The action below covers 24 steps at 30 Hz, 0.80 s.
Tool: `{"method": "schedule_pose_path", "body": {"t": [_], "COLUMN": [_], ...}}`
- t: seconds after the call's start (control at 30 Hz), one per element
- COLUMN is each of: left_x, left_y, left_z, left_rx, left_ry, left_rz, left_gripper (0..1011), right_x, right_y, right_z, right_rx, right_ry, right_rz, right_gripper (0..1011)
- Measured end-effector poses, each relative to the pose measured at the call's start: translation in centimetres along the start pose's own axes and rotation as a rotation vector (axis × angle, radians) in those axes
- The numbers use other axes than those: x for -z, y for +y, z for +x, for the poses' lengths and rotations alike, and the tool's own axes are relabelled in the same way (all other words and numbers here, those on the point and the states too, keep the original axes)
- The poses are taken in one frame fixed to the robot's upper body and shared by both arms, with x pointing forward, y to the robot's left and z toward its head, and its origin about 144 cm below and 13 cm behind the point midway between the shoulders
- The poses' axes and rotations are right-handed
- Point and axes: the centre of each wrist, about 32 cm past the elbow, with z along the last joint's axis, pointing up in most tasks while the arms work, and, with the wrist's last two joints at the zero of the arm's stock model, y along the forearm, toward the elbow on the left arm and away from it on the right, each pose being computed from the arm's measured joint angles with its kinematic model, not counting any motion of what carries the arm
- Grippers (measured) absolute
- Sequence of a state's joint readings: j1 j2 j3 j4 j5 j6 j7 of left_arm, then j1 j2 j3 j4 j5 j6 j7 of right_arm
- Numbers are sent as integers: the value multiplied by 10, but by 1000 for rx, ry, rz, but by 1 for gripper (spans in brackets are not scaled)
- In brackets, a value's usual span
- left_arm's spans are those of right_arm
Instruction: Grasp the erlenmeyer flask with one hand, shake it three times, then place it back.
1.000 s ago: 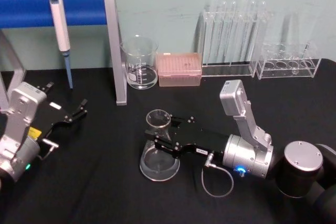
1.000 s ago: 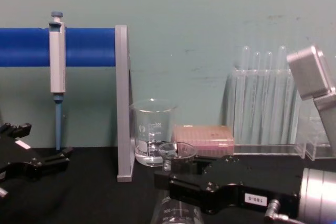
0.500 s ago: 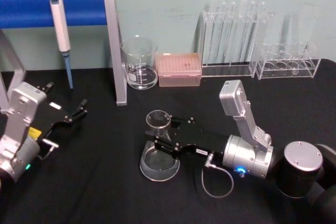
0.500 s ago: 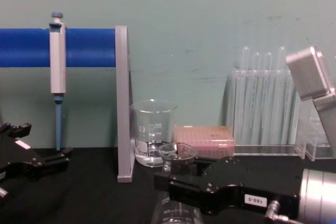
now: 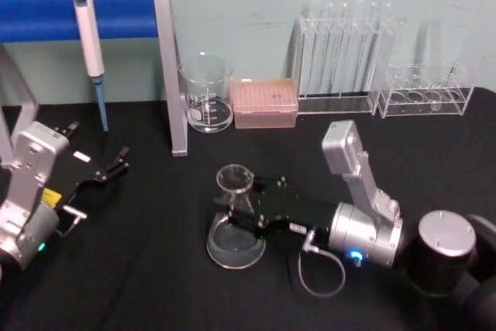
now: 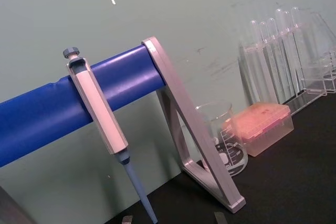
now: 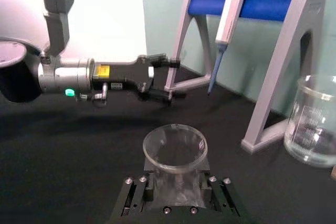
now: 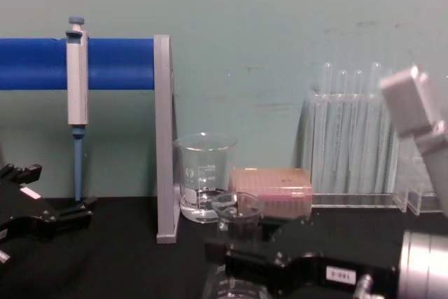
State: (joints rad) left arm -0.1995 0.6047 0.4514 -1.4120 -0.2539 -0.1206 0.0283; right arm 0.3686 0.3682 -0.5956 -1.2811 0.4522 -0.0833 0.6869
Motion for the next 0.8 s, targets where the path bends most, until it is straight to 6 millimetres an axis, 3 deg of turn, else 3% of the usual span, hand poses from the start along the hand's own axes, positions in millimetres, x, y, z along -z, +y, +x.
{"method": "schedule_pose_path", "body": {"t": [0.53, 0.63, 0.8], "left_x": [0, 0, 0], "left_y": [0, 0, 0], "left_z": [0, 0, 0], "left_rx": [0, 0, 0], "left_ry": [0, 0, 0], "left_rz": [0, 0, 0], "left_gripper": [1001, 1001, 1001], "right_x": [1, 0, 0], "right_y": [0, 0, 0], "right_z": [0, 0, 0], "right_rx": [0, 0, 1], "right_ry": [1, 0, 0], "right_rz": [-5, -3, -2], "right_gripper": [938, 997, 1000]}}
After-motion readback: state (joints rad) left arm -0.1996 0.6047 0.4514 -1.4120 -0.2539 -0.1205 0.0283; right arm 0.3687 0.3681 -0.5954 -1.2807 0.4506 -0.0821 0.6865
